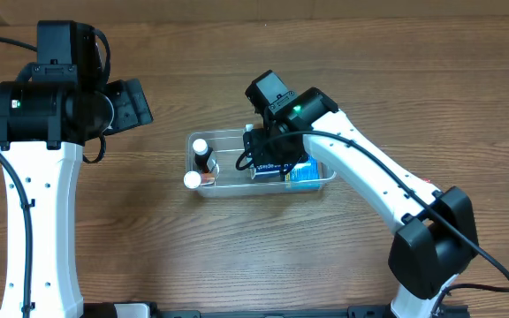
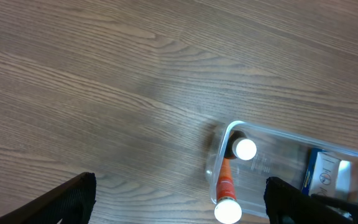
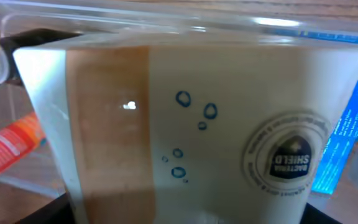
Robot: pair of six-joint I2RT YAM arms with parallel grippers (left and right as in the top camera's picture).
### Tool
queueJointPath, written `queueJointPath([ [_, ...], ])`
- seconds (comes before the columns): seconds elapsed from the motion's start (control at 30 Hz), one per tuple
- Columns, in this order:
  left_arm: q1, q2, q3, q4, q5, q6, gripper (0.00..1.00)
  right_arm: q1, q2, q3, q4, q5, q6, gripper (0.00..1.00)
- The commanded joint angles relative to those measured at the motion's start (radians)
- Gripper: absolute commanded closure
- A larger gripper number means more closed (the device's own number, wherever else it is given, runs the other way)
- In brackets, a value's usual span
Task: Pack container
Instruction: 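Place the Hansaplast box upright in the container beside the blue box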
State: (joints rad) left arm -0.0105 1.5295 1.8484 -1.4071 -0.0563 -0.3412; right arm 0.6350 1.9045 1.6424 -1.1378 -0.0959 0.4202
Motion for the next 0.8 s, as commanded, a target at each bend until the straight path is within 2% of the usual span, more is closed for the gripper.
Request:
queueJointPath([
  [0.0,0.004,0.000,0.013,0.000,-0.003,0.005,0.12,0.001,0.034,0.001,0.011,0.011,0.015,0.25],
  [0.5,0.004,0.000,0.013,0.000,-0.003,0.005,0.12,0.001,0.102,0.000,0.014,0.003,0.015,0.24],
  [0.7,0.004,0.000,0.013,0.000,-0.003,0.005,0.12,0.001,0.102,0.000,0.011,0.004,0.015,0.07],
  [0.77,0.004,0.000,0.013,0.000,-0.003,0.005,0.12,0.001,0.102,0.000,0.011,0.004,0.015,0.07],
])
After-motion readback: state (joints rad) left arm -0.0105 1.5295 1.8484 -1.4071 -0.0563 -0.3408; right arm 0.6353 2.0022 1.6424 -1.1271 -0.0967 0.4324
